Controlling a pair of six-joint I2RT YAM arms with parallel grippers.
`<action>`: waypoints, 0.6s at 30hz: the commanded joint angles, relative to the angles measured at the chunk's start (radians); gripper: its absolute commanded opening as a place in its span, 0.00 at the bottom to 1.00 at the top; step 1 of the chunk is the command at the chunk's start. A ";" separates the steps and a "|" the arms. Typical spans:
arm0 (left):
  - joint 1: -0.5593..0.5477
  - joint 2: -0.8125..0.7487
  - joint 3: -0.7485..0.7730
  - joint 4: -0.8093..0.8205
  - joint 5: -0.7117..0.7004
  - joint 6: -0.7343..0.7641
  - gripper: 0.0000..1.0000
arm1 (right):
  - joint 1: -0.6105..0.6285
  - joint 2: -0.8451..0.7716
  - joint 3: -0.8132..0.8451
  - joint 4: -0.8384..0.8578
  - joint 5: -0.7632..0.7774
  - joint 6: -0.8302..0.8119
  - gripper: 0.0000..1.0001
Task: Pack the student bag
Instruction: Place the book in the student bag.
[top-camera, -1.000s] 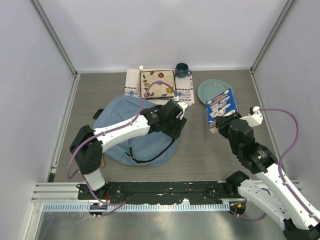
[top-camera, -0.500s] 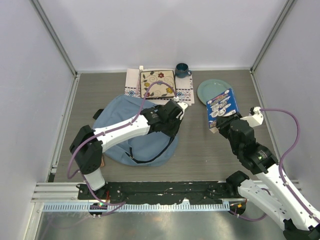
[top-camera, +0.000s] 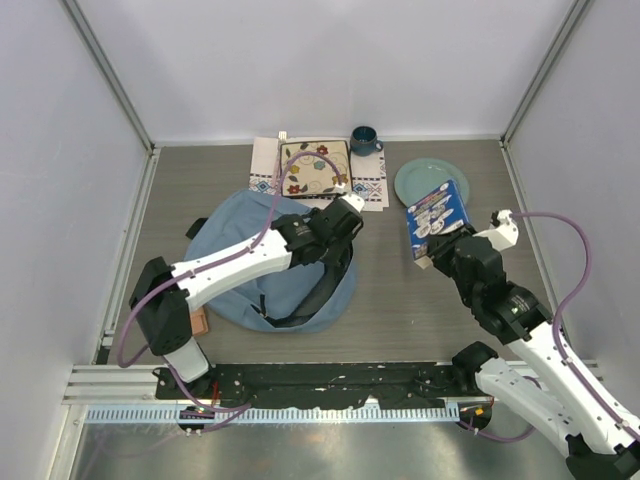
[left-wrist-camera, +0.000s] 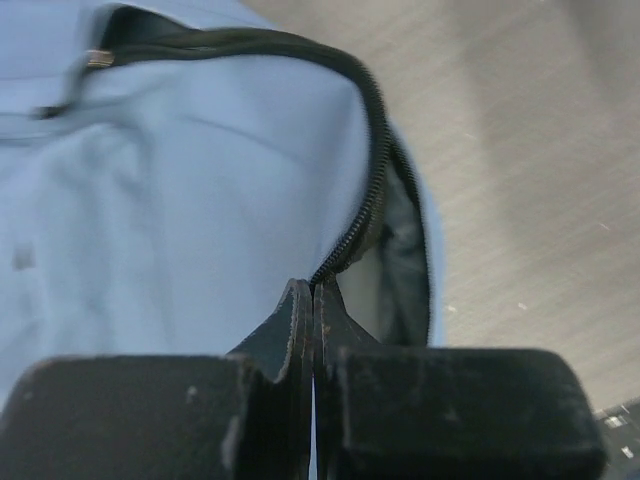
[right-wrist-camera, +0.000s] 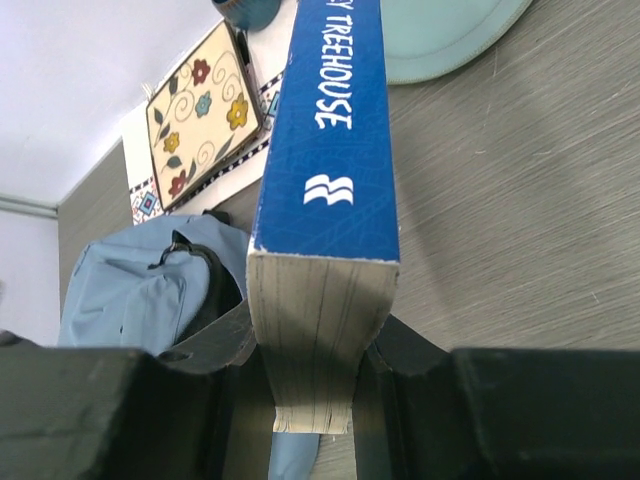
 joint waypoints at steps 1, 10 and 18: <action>0.008 -0.083 0.112 -0.114 -0.357 0.010 0.00 | -0.003 0.009 0.055 0.108 -0.073 -0.045 0.02; 0.008 -0.158 0.177 -0.196 -0.570 -0.031 0.00 | -0.003 0.064 0.106 0.139 -0.377 -0.126 0.02; 0.008 -0.275 0.187 -0.148 -0.548 -0.050 0.00 | -0.003 0.105 0.113 0.217 -0.636 -0.073 0.01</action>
